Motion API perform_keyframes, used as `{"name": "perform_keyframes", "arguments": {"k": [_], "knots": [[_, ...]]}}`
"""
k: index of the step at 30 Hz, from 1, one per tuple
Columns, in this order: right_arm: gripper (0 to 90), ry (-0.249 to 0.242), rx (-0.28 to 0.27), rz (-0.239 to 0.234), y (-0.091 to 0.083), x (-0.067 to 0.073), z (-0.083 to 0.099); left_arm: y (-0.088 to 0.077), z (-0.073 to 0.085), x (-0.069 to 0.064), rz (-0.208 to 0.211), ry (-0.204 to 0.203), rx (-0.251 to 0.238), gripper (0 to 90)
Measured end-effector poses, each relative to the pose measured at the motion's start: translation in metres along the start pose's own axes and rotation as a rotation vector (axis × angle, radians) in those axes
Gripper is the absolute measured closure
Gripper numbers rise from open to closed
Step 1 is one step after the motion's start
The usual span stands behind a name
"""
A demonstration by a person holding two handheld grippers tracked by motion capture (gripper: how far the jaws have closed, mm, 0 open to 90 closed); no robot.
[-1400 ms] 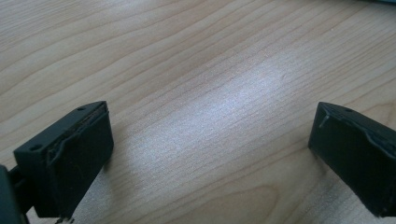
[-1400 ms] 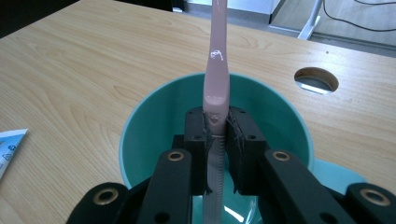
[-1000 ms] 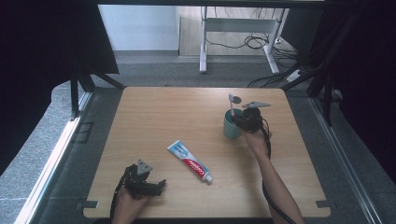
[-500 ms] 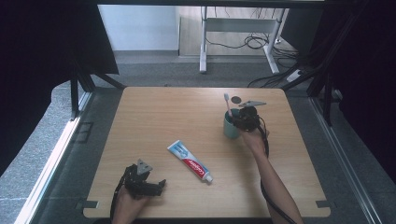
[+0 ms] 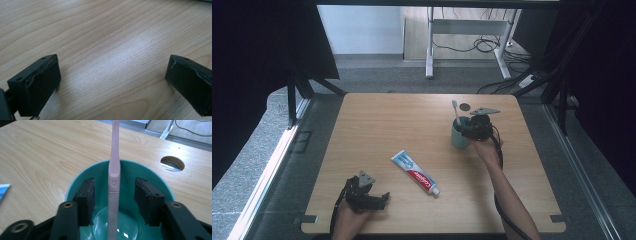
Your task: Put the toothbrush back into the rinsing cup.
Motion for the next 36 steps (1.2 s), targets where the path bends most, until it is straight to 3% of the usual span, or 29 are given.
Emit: {"name": "perform_keyframes", "arguments": {"k": [5, 14, 22, 27, 36], "knots": [[40.4, -0.008, -0.014, -0.011, -0.006, -0.001, 0.000, 0.000, 0.000, 0.000, 0.000, 0.000, 0.000, 0.0], [27.4, -0.032, -0.034, 0.012, -0.019, 0.001, -0.002, 0.000, 0.000, 0.000, 0.000, 0.001, 0.001, 0.0], [13.3, -0.063, -0.041, -0.023, -0.032, 0.007, -0.005, 0.000, 0.000, 0.000, 0.000, 0.000, 0.001, 0.0], [12.4, -0.075, -0.052, -0.045, -0.040, 0.012, -0.005, 0.000, 0.000, 0.000, -0.001, 0.000, 0.000, 0.0], [2.4, -0.091, -0.041, -0.080, -0.054, 0.018, 0.002, 0.000, 0.000, 0.000, -0.001, 0.000, 0.000, 0.0]]}}
Point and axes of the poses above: each handheld gripper's, and its own axes: y roughly forward along the jaws, z roughly out of its underside, x roughly to its left, the point moved 3 cm from there along y, roughly forward along the jaws, and after that the axes turned 15 degrees about -y, right-handed, at the moved point
